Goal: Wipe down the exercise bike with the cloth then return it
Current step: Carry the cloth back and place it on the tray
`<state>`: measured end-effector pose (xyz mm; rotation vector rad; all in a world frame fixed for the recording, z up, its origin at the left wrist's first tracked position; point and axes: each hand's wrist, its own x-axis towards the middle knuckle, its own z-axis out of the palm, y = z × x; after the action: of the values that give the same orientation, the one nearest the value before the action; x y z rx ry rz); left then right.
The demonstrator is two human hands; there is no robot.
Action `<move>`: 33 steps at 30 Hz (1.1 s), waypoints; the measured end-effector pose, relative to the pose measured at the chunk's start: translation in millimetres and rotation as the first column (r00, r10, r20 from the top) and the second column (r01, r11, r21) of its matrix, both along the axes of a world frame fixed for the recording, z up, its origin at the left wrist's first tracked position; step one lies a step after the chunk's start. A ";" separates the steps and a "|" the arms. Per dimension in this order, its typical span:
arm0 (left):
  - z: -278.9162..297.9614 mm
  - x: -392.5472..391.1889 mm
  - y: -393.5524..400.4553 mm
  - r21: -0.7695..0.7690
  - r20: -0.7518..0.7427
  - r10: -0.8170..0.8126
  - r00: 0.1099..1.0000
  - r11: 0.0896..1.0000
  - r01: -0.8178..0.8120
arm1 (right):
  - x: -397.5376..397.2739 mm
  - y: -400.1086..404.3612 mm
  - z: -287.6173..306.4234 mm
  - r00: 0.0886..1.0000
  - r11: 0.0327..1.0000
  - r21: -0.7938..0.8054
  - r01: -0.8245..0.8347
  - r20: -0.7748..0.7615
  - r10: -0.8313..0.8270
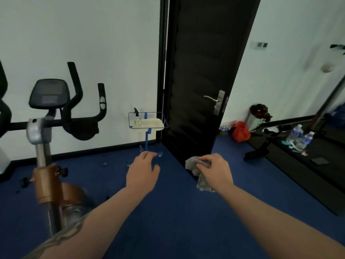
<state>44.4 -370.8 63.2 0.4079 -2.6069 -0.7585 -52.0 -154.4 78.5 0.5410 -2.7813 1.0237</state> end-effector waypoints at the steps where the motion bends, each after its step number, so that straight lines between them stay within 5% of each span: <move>1: 1.4 -15.5 -5.8 -0.004 0.001 0.007 1.000 1.000 -0.007 | -19.6 -6.4 1.0 1.000 1.000 -0.004 -0.007 -0.009 0.007; 17: -8.3 -299.8 -149.6 0.012 0.063 0.244 0.968 0.969 -0.245 | -350.9 -166.0 -27.2 0.971 0.977 -0.046 -0.208 0.112 0.212; 33: -77.1 -543.8 -334.4 0.062 0.230 0.259 0.938 0.958 -0.279 | -578.6 -376.1 -92.8 0.946 0.977 -0.035 -0.208 0.247 0.211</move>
<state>-499.4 -705.1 -13.9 0.9045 -2.6417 -0.7803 -630.6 -530.5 -14.3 0.7716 -2.9841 1.2241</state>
